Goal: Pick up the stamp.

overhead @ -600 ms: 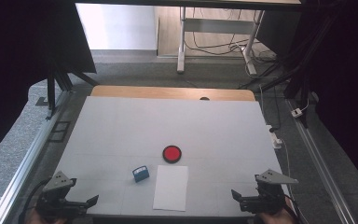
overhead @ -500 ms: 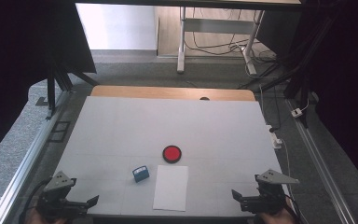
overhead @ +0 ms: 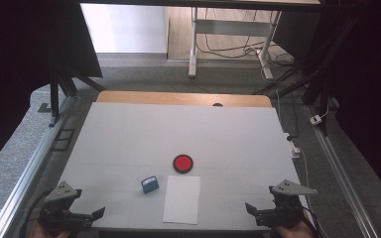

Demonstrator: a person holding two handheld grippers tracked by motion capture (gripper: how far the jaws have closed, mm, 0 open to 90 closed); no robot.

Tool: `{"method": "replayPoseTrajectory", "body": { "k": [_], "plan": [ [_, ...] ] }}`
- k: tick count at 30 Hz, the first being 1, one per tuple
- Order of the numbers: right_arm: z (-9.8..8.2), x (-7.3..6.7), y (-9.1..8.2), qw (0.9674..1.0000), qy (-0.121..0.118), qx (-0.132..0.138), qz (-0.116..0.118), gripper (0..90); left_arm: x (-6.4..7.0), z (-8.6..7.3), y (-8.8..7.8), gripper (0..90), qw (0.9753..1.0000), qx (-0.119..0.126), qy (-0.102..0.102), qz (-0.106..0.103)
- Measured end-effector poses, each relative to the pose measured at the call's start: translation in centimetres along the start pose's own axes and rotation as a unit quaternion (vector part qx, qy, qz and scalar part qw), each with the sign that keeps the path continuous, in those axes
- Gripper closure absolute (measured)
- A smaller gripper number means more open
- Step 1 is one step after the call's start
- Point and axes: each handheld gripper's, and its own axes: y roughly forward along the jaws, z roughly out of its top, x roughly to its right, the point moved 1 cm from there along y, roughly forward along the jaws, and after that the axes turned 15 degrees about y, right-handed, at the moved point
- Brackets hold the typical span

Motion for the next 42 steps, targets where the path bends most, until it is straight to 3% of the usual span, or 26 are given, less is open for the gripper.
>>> {"method": "replayPoseTrajectory", "body": {
  "k": [3,7,12,16,25,39,42],
  "plan": [
    [0.0,-0.2,0.1,1.0,-0.007,-0.003,-0.001,0.0,0.0,0.0,0.1,0.0,1.0,-0.004,0.001,-0.001],
    [0.0,-0.2,0.1,0.9999,-0.01,-0.003,-0.001,0.0,-0.3,0.0,0.2,0.0,0.9998,-0.008,-0.004,-0.02],
    [0.0,-0.2,0.1,0.9999,-0.01,-0.003,0.0,0.0,-0.3,0.0,0.2,0.0,0.9997,-0.007,-0.005,-0.022],
    [0.0,-0.3,0.2,0.9999,-0.014,-0.008,-0.001,0.0,0.0,0.2,0.0,0.0,1.0,0.0,0.006,-0.008],
    [0.1,-0.3,0.2,0.9998,-0.016,-0.008,0.001,0.0,0.0,0.7,0.0,0.0,0.9997,0.008,0.018,-0.011],
    [0.1,-0.4,0.3,0.9997,-0.02,-0.013,0.002,0.0,0.1,2.1,1.2,0.0,0.9966,0.031,0.054,-0.055],
    [0.1,-0.4,0.3,0.9997,-0.021,-0.013,0.003,0.0,0.1,2.4,1.5,0.0,0.9962,0.035,0.058,-0.056]
  ]
}}
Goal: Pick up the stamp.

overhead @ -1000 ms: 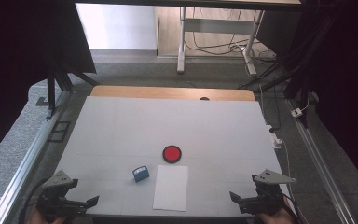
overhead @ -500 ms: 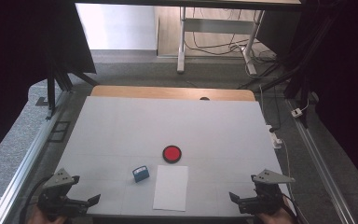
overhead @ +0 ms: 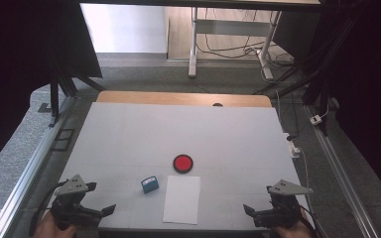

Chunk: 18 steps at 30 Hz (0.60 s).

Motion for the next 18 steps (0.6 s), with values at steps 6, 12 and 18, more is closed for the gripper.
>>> {"method": "replayPoseTrajectory", "body": {
  "k": [6,12,18],
  "plan": [
    [0.0,0.0,0.0,1.0,-0.003,-0.001,0.001,0.0,-0.1,0.5,0.8,0.0,1.0,0.0,0.007,0.001],
    [0.0,0.0,0.1,1.0,-0.003,-0.001,0.002,0.0,-0.1,1.2,1.9,0.0,0.9999,-0.002,0.016,-0.004],
    [0.0,-0.1,0.1,1.0,-0.005,-0.002,0.003,0.0,-0.4,1.9,2.7,0.0,0.9996,0.003,0.022,-0.017]
  ]
}}
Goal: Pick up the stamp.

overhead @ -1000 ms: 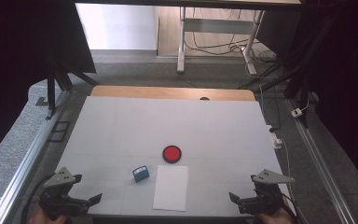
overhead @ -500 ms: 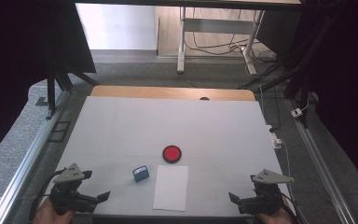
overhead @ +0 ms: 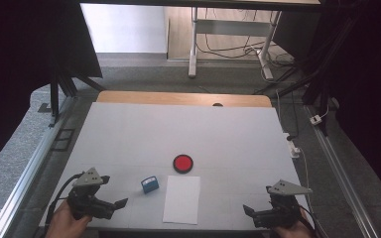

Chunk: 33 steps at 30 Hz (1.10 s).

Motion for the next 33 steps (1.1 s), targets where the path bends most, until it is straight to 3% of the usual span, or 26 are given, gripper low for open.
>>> {"method": "replayPoseTrajectory", "body": {
  "k": [8,12,23,33],
  "plan": [
    [0.0,0.0,0.0,1.0,0.0,-0.001,0.0,0.0,-0.5,1.0,1.4,0.0,0.9998,-0.007,0.013,-0.01],
    [0.0,0.0,0.1,1.0,-0.002,-0.003,-0.001,0.0,-0.6,1.6,2.1,0.0,0.9999,-0.001,0.004,-0.016],
    [0.0,-0.1,0.1,1.0,-0.003,-0.005,-0.002,0.0,-0.9,2.9,3.9,0.0,0.9989,-0.022,0.038,-0.018],
    [0.0,-0.1,0.1,1.0,-0.004,-0.006,-0.003,0.0,-1.2,3.7,5.4,0.0,0.9981,-0.037,0.047,-0.017]
  ]
}}
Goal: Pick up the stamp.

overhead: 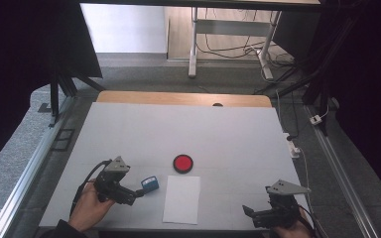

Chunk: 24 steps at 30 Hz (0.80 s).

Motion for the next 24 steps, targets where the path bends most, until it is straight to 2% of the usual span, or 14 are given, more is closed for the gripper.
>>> {"method": "replayPoseTrajectory", "body": {
  "k": [7,13,21,24],
  "plan": [
    [0.0,0.0,0.0,1.0,-0.001,-0.001,0.0,0.0,-0.1,0.7,1.3,0.0,0.9993,-0.018,0.032,-0.012],
    [0.0,0.0,0.0,1.0,-0.002,-0.002,0.001,0.0,-0.2,1.1,2.5,0.0,0.9983,-0.031,0.048,-0.014],
    [0.0,-0.1,0.1,1.0,-0.004,-0.004,0.0,0.0,-0.3,1.2,3.6,0.0,0.9969,-0.048,0.057,-0.025],
    [0.0,-0.1,0.1,1.0,-0.005,-0.005,-0.001,0.0,-0.2,1.3,3.7,5.5,0.9963,-0.052,0.066,-0.018]
  ]
}}
